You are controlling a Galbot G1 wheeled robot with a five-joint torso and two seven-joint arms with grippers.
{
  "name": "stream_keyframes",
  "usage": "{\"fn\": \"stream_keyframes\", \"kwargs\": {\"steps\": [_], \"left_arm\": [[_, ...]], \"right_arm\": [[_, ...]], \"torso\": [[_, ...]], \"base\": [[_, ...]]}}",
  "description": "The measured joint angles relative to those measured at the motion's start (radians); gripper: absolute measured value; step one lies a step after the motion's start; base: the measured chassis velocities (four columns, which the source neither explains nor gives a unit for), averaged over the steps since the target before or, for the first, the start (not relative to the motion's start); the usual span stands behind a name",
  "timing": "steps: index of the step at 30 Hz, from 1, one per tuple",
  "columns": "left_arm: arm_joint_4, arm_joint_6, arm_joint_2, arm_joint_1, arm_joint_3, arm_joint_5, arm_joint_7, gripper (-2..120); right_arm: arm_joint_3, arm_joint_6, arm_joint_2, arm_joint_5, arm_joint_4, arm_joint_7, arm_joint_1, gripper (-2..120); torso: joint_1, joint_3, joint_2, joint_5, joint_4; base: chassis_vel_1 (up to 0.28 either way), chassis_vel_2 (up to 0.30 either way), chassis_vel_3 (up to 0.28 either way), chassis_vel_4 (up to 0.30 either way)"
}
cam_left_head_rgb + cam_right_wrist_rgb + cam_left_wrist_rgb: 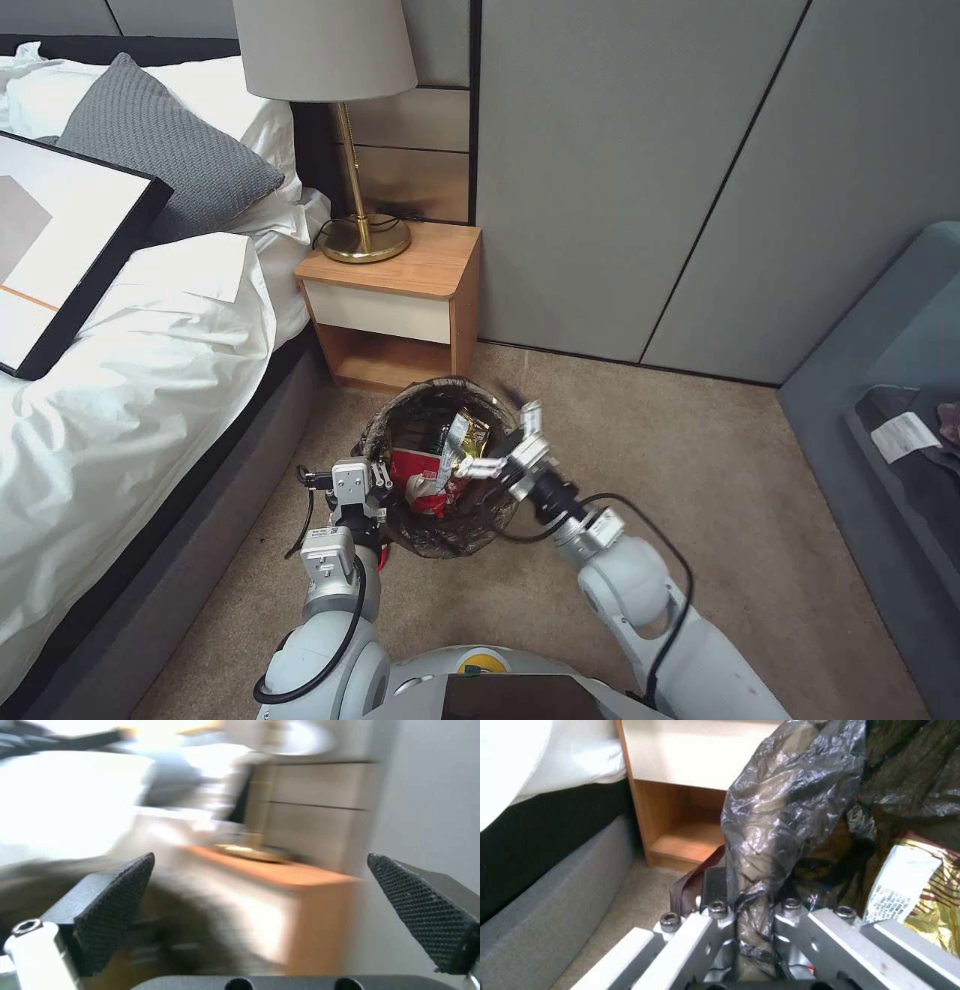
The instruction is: Pick up the trash bin, then pick up the garbage from the floor and place it into the trash bin.
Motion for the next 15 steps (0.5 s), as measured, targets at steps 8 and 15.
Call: {"fn": "stream_keyframes", "kwargs": {"steps": [8, 15], "left_arm": [[0.0, 0.0, 0.0, 0.0, 0.0, 0.0, 0.0, 2], [0.0, 0.0, 0.0, 0.0, 0.0, 0.0, 0.0, 2]], "right_arm": [[0.112, -0.019, 0.125, -0.143, 0.092, 0.137, -0.242, 100], [0.243, 0.034, 0.216, -0.22, 0.06, 0.195, -0.315, 100]], "torso": [[0.0, 0.0, 0.0, 0.0, -0.0007], [0.0, 0.0, 0.0, 0.0, 0.0]], "base": [[0.0, 0.0, 0.0, 0.0], [0.0, 0.0, 0.0, 0.0]]}}
